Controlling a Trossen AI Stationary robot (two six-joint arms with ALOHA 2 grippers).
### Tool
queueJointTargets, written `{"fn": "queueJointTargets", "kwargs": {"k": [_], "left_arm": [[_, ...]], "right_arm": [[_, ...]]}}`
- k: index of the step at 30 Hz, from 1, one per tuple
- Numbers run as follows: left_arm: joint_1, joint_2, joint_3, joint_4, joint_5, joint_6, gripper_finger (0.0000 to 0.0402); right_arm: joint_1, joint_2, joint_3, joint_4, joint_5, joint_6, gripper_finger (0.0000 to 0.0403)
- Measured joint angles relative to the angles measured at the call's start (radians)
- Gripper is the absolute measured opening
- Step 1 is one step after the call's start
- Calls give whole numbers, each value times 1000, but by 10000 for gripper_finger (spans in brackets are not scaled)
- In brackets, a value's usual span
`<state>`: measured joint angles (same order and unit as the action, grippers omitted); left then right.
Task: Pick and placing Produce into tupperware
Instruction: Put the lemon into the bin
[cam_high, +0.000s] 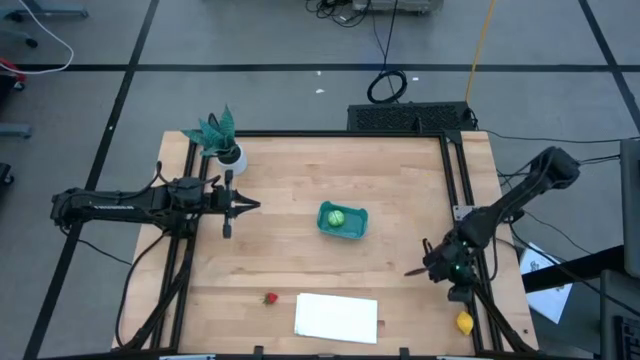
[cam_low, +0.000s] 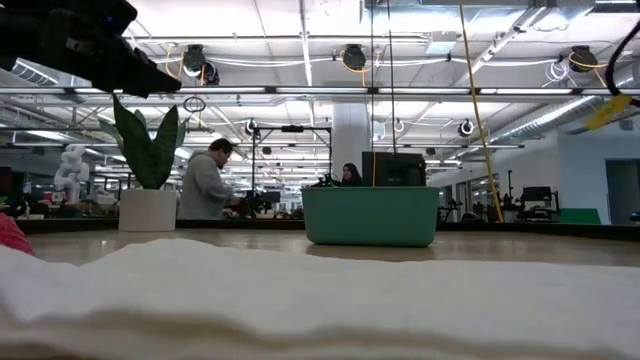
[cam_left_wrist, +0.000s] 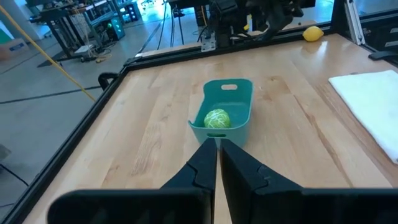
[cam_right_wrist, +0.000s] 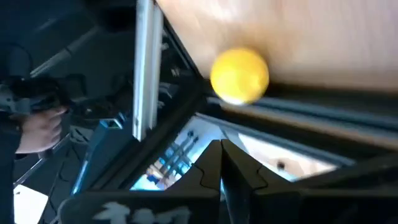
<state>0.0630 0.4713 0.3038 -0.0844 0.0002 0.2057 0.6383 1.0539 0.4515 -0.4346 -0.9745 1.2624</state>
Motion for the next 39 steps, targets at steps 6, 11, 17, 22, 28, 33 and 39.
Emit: {"fn": "queueJointTargets", "kwargs": {"k": [6,11,17,22,28,33,39], "left_arm": [[0,0,0,-4,0,2,26],[0,0,0,-3,0,2,26],[0,0,0,-11,1,1,26],[0,0,0,-26,1,-3,26],[0,0,0,-26,2,-4,26],[0,0,0,-25,17,-4,26],[0,0,0,-26,27,-1,26]], "right_arm": [[12,38,0,34,32,3,0],[13,67,0,96,121,-51,0],[49,179,61,63,186,-272,0],[51,274,160,-91,195,-425,0],[53,297,232,-152,283,-523,0],[80,297,307,-201,388,-601,0],[84,297,336,-232,371,-430,0]]}}
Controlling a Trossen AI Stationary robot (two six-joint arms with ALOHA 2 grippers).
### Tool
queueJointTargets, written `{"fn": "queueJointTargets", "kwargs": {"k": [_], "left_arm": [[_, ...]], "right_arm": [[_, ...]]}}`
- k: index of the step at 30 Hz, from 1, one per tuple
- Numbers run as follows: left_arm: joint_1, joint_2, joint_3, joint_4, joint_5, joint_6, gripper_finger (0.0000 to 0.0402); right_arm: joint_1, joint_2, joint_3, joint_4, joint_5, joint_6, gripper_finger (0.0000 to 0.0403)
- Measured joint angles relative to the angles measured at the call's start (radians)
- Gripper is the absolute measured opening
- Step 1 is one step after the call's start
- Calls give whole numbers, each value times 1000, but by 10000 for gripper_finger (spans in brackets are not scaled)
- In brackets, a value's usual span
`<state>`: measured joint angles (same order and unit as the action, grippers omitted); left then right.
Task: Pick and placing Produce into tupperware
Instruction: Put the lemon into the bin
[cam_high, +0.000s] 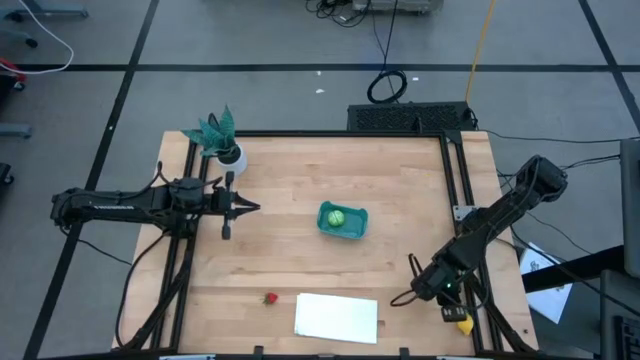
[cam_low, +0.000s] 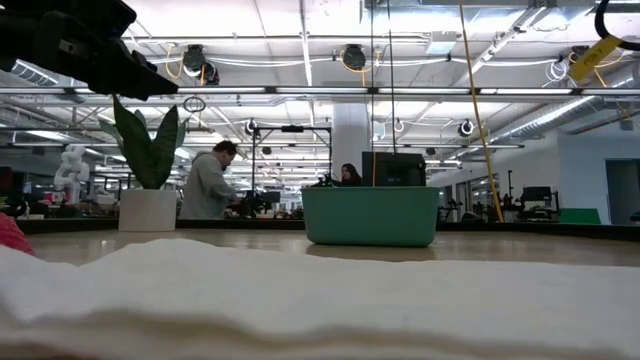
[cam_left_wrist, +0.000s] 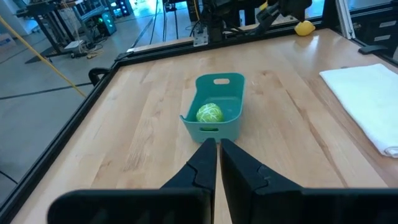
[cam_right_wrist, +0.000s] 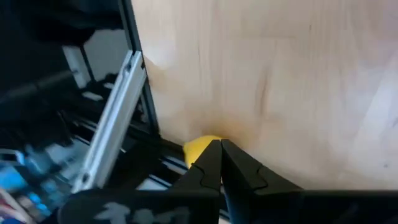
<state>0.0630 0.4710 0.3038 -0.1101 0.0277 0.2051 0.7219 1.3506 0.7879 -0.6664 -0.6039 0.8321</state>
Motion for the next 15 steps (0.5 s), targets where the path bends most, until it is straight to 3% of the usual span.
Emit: {"fn": "queueJointTargets", "kwargs": {"k": [4,15], "left_arm": [[0,0,0,0,1,16,26],[0,0,0,1,0,87,26]], "right_arm": [[7,0,0,22,-31,21,0],[32,0,0,-83,-51,-361,0]]}}
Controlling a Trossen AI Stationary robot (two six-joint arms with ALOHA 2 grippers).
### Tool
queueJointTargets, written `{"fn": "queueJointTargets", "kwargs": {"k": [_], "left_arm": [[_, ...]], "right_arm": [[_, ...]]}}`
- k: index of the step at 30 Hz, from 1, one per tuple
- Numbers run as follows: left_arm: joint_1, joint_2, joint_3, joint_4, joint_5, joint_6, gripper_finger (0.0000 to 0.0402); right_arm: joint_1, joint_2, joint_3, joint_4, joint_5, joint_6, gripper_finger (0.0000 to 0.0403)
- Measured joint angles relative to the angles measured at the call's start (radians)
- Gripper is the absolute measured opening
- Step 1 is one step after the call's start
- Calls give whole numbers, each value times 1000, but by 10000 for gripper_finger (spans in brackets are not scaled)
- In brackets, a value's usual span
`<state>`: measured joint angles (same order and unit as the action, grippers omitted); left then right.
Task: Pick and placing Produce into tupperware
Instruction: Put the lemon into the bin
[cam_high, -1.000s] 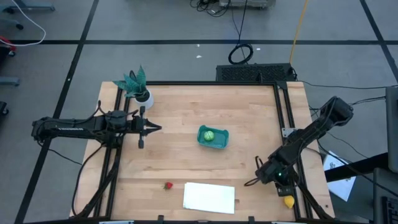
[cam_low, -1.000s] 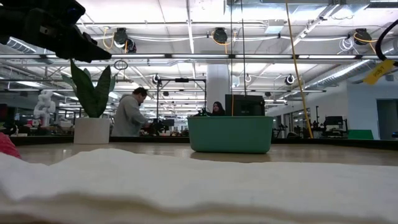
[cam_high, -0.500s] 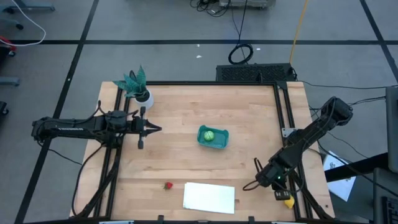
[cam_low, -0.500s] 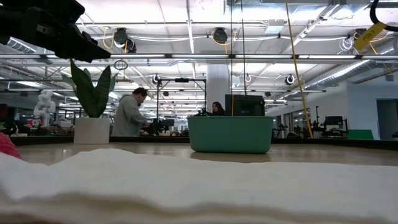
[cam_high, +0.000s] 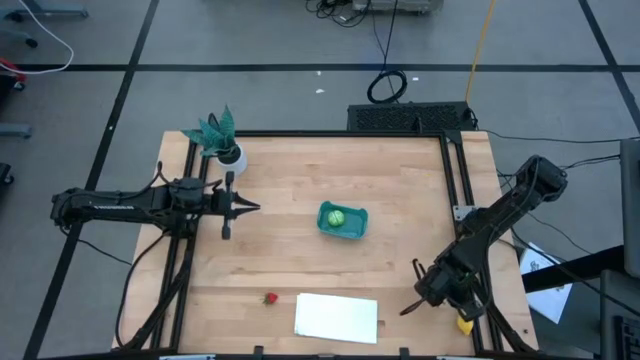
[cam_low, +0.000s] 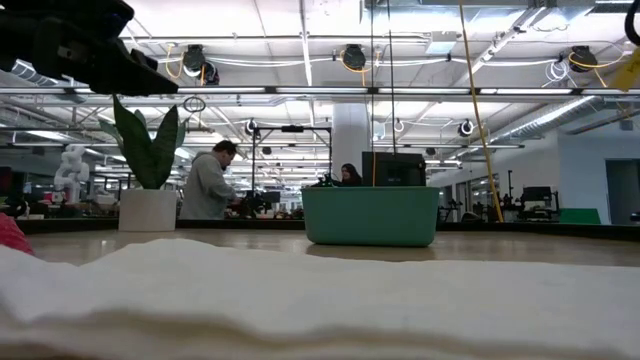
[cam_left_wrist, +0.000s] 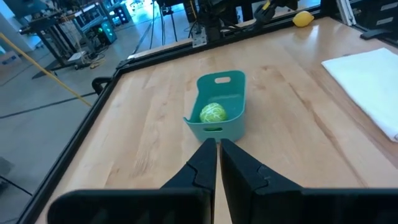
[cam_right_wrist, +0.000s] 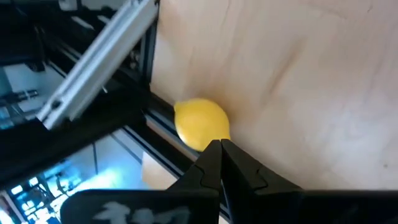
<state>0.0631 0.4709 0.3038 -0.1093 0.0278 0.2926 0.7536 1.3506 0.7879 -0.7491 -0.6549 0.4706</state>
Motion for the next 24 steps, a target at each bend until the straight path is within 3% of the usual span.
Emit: {"fn": "queueJointTargets", "kwargs": {"k": [8,24], "left_arm": [[0,0,0,17,-2,45,26],[0,0,0,115,-3,34,26]], "right_arm": [[-1,0,0,-13,4,-58,0],[-20,22,0,-11,-29,-366,0]]}}
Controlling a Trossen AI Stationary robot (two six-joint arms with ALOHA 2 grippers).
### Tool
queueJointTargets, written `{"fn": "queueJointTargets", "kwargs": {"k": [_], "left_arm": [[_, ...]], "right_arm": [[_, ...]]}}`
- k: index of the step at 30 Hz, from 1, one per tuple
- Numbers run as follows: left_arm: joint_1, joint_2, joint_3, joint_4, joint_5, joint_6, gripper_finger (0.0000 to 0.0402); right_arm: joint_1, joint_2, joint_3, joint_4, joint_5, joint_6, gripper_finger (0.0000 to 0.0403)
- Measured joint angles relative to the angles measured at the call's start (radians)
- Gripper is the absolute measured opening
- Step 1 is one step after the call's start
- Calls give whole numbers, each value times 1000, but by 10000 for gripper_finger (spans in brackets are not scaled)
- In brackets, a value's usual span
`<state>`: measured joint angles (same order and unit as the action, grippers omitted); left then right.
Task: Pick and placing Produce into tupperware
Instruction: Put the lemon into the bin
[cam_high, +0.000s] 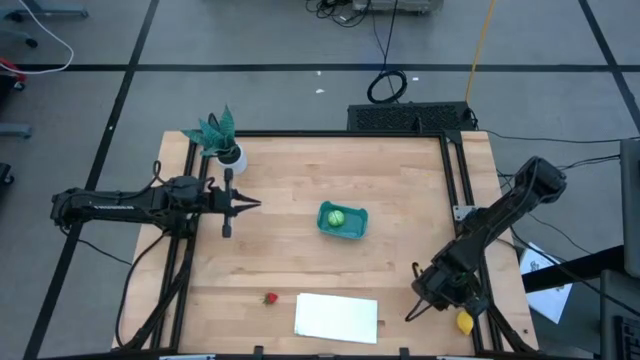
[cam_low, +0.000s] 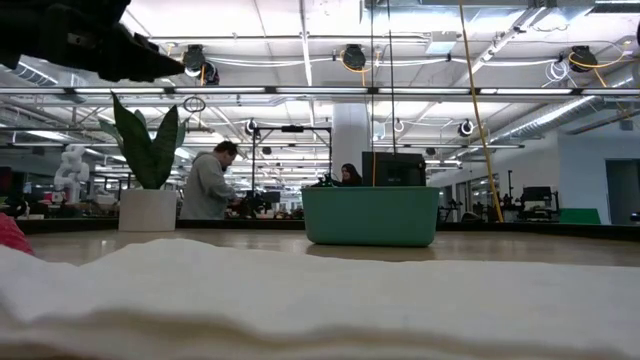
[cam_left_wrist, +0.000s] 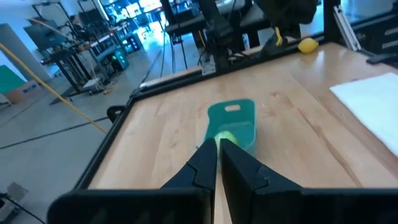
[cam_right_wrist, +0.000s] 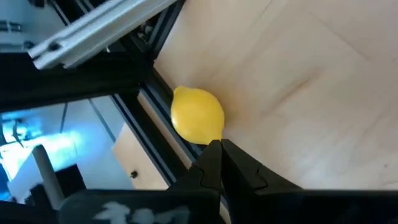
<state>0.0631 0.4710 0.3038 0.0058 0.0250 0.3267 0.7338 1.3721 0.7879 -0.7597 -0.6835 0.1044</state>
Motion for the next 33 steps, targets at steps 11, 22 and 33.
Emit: {"fn": "queueJointTargets", "kwargs": {"k": [11,22,33], "left_arm": [[0,0,0,25,-1,-208,26],[0,0,0,57,-87,-291,26],[0,1,0,74,-118,-339,26]], "right_arm": [[0,119,41,-27,-80,-161,0],[15,144,136,-11,-16,-327,0],[63,176,137,30,37,-335,0]]}}
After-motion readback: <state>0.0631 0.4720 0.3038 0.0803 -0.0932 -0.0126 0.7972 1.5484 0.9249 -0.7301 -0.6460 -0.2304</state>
